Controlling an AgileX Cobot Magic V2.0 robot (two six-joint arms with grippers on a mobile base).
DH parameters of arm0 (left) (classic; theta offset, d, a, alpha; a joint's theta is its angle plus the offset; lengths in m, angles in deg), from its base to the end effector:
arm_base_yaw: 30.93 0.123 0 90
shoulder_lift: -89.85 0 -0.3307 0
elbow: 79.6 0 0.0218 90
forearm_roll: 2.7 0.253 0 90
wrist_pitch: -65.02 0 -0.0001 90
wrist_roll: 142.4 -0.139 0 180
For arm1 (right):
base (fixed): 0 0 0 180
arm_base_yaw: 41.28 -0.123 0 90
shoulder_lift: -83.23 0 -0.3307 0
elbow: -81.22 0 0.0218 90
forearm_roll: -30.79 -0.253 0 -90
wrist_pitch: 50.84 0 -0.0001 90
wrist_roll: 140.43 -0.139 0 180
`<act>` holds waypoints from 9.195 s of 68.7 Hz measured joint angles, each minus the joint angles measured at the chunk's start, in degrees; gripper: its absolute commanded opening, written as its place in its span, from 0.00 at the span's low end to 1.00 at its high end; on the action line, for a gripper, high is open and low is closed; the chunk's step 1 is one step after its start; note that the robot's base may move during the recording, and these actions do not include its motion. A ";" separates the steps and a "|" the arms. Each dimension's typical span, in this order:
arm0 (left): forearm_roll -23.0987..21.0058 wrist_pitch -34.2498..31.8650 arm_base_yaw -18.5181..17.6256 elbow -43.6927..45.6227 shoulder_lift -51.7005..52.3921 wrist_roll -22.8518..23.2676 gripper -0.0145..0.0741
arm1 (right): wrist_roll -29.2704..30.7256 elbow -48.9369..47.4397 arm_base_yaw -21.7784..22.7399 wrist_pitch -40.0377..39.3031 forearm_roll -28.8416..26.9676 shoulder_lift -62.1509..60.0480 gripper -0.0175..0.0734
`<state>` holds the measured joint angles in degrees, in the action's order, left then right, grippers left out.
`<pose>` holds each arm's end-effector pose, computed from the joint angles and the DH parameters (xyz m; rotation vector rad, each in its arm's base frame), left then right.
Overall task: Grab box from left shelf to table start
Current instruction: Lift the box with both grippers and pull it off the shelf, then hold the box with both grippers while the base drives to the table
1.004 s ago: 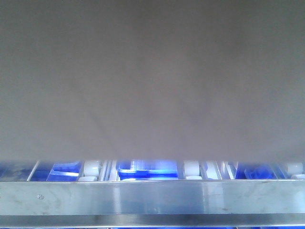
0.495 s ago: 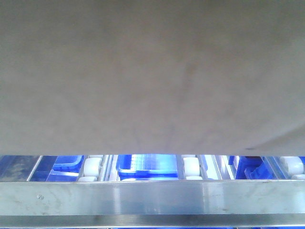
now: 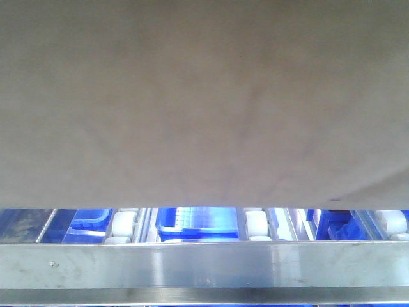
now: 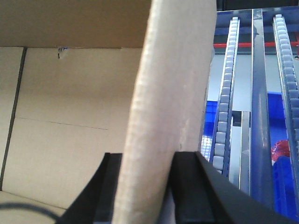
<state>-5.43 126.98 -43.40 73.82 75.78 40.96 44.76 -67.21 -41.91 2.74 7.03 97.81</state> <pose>-0.0374 0.0023 0.3792 0.1528 1.7907 -0.2516 -0.0228 0.0448 0.3805 -0.1171 1.7038 0.4112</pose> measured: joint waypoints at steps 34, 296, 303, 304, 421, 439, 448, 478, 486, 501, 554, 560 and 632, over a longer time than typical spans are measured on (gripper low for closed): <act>0.00 -0.40 0.00 -0.51 0.00 0.00 0.06 | 0.00 0.00 0.00 0.00 0.00 0.00 0.26; -4.75 -12.05 0.00 -22.07 0.13 0.92 0.06 | 0.56 0.00 0.16 -3.11 0.76 0.22 0.26; -4.75 -12.05 0.00 -22.07 0.13 0.92 0.06 | 0.56 0.00 0.16 -3.11 0.76 0.22 0.26; -4.75 -12.05 0.00 -22.07 0.13 0.92 0.06 | 0.56 0.00 0.16 -3.11 0.76 0.22 0.26; -4.75 -12.05 0.00 -22.20 0.13 1.05 0.06 | 0.56 0.00 0.16 -3.11 0.76 0.48 0.26; -4.75 -12.05 0.00 -22.20 0.13 1.05 0.06 | 0.56 0.00 0.16 -3.11 0.76 0.48 0.26; -4.75 -12.05 0.00 -22.20 0.13 1.05 0.06 | 0.56 0.00 0.16 -3.11 0.76 0.48 0.26; -4.75 -11.95 0.00 -22.20 0.13 1.05 0.06 | 0.56 0.00 0.16 -3.11 0.76 0.48 0.26; -4.75 -11.95 0.00 -22.20 0.13 1.05 0.06 | 0.56 0.00 0.16 -3.11 0.76 0.48 0.26; -4.75 -11.75 0.00 -22.20 0.13 1.05 0.06 | 0.56 0.00 0.16 -3.11 0.76 0.48 0.26; -4.75 -11.75 0.00 -22.20 0.13 1.05 0.06 | 0.56 0.00 0.25 -3.11 0.76 0.48 0.26; -4.75 -11.75 0.00 -22.20 0.13 1.05 0.06 | 0.56 0.00 0.25 -3.11 0.76 0.48 0.26; -4.75 -11.75 0.00 -22.20 0.13 1.05 0.06 | 0.56 0.00 0.25 -3.11 0.76 0.48 0.26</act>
<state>-10.18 115.24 -43.40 51.63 75.91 42.01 45.31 -67.21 -41.65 -0.38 7.79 98.29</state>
